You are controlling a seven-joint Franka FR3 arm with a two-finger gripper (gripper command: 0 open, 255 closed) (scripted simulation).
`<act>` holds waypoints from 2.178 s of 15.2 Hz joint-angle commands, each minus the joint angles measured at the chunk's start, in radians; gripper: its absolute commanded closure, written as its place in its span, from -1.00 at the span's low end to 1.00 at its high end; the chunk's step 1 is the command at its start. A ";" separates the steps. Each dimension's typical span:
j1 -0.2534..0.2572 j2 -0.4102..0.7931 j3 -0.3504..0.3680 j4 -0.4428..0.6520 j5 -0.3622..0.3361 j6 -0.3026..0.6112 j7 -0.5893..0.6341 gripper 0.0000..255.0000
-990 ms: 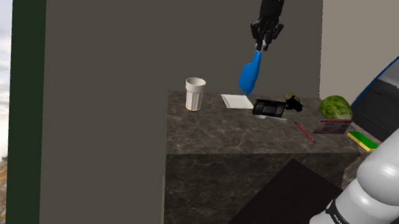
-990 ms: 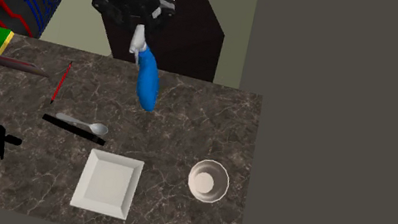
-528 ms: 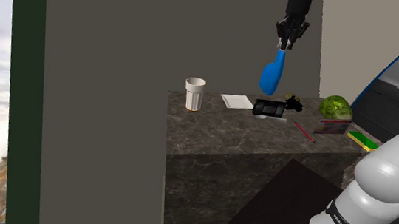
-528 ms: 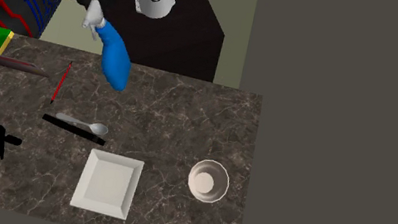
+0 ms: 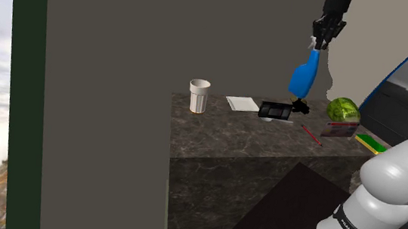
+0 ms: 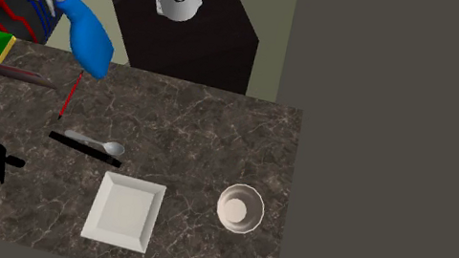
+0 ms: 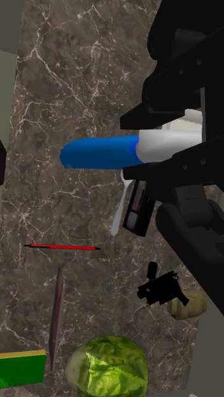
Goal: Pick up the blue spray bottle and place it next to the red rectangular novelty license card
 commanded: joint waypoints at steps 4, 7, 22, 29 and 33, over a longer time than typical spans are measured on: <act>-0.042 -0.037 -0.072 0.002 -0.028 -0.027 -0.118 1.00; -0.066 -0.042 -0.119 0.021 -0.044 -0.043 -0.193 1.00; -0.190 0.104 -0.400 0.285 -0.051 -0.120 -0.619 1.00; -0.222 0.134 -0.455 0.278 -0.038 -0.078 -0.699 1.00; -0.220 0.098 -0.446 0.187 -0.055 -0.018 -0.680 1.00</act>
